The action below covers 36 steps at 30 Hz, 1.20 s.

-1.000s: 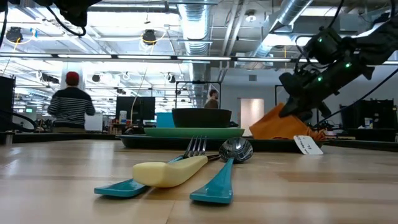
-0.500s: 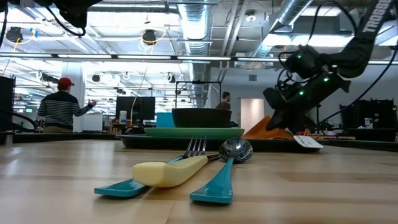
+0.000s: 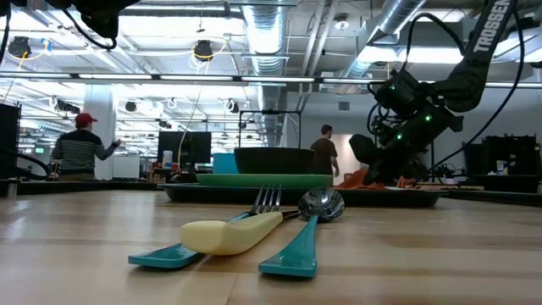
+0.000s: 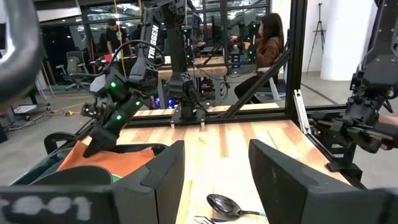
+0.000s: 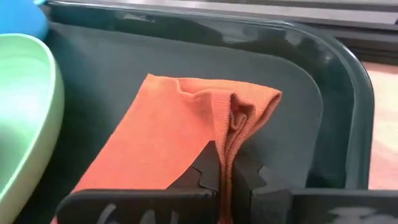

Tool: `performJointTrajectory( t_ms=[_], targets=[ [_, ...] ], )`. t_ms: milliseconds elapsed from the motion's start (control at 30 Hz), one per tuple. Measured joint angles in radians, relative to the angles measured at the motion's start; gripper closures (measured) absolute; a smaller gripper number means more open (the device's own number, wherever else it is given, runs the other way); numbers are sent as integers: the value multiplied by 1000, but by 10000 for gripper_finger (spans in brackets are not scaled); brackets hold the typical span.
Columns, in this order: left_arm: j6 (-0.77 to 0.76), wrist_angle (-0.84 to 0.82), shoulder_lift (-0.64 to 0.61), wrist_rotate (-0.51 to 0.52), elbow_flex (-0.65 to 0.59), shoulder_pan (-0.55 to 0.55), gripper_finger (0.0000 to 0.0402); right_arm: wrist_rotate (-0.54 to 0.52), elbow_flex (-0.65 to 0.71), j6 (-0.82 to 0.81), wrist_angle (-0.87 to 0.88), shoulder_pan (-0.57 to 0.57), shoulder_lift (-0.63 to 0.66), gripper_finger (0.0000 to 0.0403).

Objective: Set up tray
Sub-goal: Put the orange table napkin to the right side of the light green plate on the black serving tray

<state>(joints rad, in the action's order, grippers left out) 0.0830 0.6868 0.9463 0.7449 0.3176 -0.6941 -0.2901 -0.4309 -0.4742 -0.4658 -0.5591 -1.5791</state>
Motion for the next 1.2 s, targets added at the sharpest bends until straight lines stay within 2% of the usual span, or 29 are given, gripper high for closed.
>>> performJointTrajectory(
  t_ms=[533,900,1200],
  targets=[
    [0,0,0,-5,0,0,233,-7,0,-24,23,0,0,397],
    [-9,0,0,-5,0,0,233,1,0,-44,24,2,0,329],
    [-43,0,0,-5,0,0,233,2,0,-42,25,2,0,298]
  ],
)
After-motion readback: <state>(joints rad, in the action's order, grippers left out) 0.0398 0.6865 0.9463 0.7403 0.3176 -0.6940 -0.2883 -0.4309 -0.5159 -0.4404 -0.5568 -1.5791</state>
